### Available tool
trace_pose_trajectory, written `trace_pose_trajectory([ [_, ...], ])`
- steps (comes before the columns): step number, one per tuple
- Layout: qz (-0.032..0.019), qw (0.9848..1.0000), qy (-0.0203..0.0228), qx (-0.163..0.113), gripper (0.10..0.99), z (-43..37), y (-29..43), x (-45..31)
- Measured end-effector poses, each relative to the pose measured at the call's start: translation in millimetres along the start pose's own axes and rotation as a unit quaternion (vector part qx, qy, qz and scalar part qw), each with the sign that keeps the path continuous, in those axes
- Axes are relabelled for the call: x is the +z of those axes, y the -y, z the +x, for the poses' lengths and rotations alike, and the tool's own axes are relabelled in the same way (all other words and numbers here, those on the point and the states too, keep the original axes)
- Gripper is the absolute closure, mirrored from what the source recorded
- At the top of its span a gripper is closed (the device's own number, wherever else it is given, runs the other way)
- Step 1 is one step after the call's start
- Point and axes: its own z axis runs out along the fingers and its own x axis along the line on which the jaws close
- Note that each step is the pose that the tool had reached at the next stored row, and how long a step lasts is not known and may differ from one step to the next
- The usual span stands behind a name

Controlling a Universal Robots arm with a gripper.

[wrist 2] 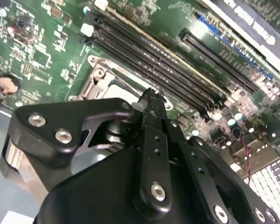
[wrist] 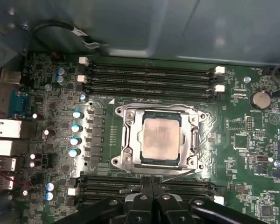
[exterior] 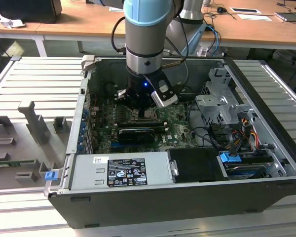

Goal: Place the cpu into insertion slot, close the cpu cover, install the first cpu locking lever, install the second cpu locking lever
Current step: 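Install the second cpu locking lever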

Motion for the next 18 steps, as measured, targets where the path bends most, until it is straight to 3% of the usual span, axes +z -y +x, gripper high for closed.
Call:
trace_pose_trajectory([
  [4,-0.0023,1.0000,0.0001,0.000,0.980,1.6,0.9,6.3],
  [11,-0.0041,1.0000,0.0002,0.000,0.980,3.5,1.7,8.3],
  [16,-0.0061,1.0000,0.0003,0.000,0.980,10.2,2.3,16.1],
  [18,-0.0106,0.9999,0.0004,-0.001,0.980,14.7,2.4,19.0],
])
